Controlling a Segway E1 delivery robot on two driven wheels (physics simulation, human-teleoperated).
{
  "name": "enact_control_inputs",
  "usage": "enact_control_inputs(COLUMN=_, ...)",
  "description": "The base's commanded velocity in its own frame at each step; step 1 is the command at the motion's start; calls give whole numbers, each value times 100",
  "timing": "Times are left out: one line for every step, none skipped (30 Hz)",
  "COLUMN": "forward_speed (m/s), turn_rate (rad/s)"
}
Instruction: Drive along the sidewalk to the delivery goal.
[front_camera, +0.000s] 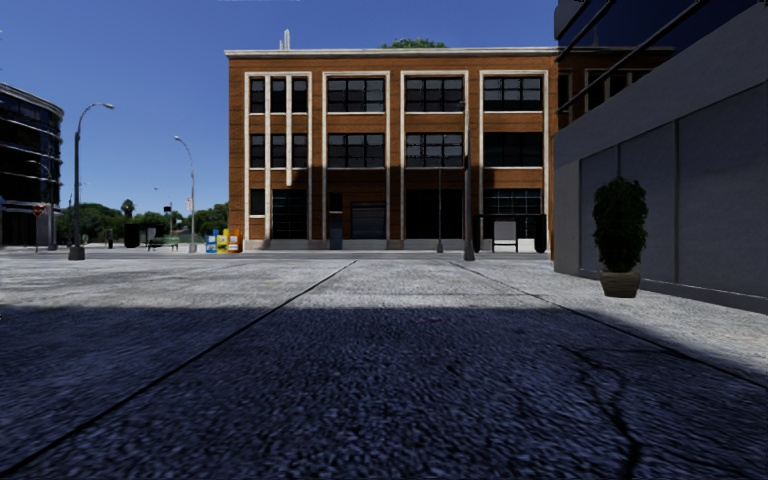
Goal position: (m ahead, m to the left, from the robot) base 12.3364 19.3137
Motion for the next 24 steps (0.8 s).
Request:
enact_control_inputs(forward_speed=200, turn_rate=43)
enact_control_inputs(forward_speed=200, turn_rate=44)
enact_control_inputs(forward_speed=200, turn_rate=45)
enact_control_inputs(forward_speed=200, turn_rate=48)
enact_control_inputs(forward_speed=200, turn_rate=48)
enact_control_inputs(forward_speed=200, turn_rate=49)
enact_control_inputs(forward_speed=200, turn_rate=49)
enact_control_inputs(forward_speed=200, turn_rate=49)
enact_control_inputs(forward_speed=200, turn_rate=49)
enact_control_inputs(forward_speed=200, turn_rate=49)
enact_control_inputs(forward_speed=200, turn_rate=49)
enact_control_inputs(forward_speed=200, turn_rate=49)
enact_control_inputs(forward_speed=200, turn_rate=49)
enact_control_inputs(forward_speed=200, turn_rate=49)
enact_control_inputs(forward_speed=200, turn_rate=49)
enact_control_inputs(forward_speed=200, turn_rate=49)
enact_control_inputs(forward_speed=200, turn_rate=49)
enact_control_inputs(forward_speed=200, turn_rate=49)
enact_control_inputs(forward_speed=200, turn_rate=49)
enact_control_inputs(forward_speed=200, turn_rate=49)
enact_control_inputs(forward_speed=200, turn_rate=49)
enact_control_inputs(forward_speed=200, turn_rate=49)
enact_control_inputs(forward_speed=200, turn_rate=49)
enact_control_inputs(forward_speed=200, turn_rate=49)
